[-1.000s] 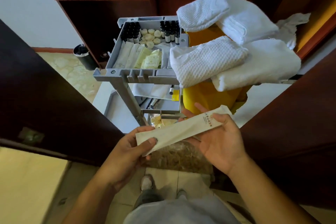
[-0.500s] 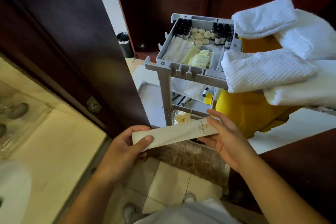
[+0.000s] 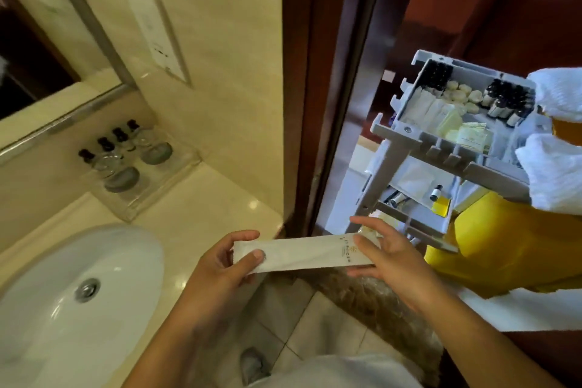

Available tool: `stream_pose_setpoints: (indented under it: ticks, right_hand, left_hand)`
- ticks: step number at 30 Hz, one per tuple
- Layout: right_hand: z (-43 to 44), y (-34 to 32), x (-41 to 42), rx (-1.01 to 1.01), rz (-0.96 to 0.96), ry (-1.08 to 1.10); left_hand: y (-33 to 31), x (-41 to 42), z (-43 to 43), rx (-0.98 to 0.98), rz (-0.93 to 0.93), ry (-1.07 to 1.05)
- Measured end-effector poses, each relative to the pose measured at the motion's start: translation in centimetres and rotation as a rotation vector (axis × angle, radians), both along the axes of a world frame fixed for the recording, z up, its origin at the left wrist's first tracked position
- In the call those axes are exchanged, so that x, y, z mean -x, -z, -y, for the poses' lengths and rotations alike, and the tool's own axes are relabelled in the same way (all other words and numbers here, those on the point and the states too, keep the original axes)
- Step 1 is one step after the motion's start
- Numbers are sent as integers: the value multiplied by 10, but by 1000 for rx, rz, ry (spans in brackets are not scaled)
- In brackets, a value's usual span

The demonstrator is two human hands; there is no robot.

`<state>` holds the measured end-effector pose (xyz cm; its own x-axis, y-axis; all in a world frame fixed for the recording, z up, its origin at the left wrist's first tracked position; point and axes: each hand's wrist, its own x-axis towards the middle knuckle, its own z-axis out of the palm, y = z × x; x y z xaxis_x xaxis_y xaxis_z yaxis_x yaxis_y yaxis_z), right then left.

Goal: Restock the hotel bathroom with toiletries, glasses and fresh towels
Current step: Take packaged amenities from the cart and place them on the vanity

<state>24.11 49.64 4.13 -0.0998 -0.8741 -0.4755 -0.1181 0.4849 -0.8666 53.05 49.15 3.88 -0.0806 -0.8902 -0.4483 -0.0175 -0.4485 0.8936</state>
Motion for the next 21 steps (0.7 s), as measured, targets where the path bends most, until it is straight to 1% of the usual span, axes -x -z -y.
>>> stream_pose_setpoints:
  ticks: [2, 5, 13, 15, 21]
  right_hand:
    - [8, -1, -28, -27, -35, -86]
    - [20, -3, -73, -31, -55, -144]
    - [50, 10, -177, -82, 48, -220]
    - [55, 12, -199, -95, 82, -228]
    - [68, 13, -249, -107, 109, -349]
  left_hand:
    - [1, -30, -1, -3, -29, -51]
    - [3, -72, -5, 8, -37, -114]
    - [6, -164, -25, 18, -58, -328]
    - [7, -181, -32, 14, -72, -390]
    - [18, -217, -47, -10, -73, -581]
